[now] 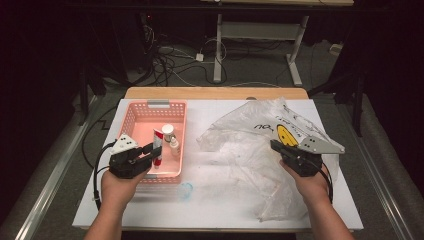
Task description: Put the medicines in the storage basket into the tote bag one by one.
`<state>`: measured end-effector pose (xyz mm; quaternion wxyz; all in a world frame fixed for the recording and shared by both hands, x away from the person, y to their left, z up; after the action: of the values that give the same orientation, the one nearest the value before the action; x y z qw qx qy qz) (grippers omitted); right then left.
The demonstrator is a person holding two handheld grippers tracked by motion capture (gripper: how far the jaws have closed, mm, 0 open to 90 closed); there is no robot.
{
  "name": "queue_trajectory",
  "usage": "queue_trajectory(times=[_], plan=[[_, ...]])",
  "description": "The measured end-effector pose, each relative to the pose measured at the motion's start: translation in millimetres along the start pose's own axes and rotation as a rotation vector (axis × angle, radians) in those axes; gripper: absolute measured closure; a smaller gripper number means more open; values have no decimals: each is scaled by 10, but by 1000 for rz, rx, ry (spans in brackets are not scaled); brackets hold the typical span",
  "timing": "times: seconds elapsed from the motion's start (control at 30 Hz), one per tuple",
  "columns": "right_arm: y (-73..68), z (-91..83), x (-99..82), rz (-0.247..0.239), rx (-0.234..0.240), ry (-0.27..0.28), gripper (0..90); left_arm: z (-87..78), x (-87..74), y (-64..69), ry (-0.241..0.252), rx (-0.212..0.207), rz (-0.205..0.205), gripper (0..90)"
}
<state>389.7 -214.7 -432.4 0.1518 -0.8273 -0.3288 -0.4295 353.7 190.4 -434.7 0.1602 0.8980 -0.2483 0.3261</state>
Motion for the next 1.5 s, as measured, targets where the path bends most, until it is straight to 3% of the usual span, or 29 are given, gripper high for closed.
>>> queue_trajectory(times=[0.3, 0.63, 1.07, 1.5], plan=[[-8, -38, 7, -3, 1, 11, 900, -107, 137, 206, 47, -45, 34, 680], [-36, -111, -10, -2, -2, 18, 900, -118, 296, 467, 79, -104, 86, 680], [-46, -173, -29, 4, -11, 26, 900, 80, 369, 778, 58, -180, 139, 680], [-85, -171, -11, 0, -8, 28, 900, 377, 311, 1082, 4, -224, 192, 679]])
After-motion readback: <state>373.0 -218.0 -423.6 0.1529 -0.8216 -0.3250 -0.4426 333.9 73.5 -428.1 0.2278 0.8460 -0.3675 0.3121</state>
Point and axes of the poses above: each handheld gripper's, and its own axes: z roughly forward along the jaws, x roughly out of its top, y roughly to its right, the point moved 6 cm from there along z, roughly forward along the jaws, and after that the axes turned 15 degrees about -y, right-handed, at the moved point
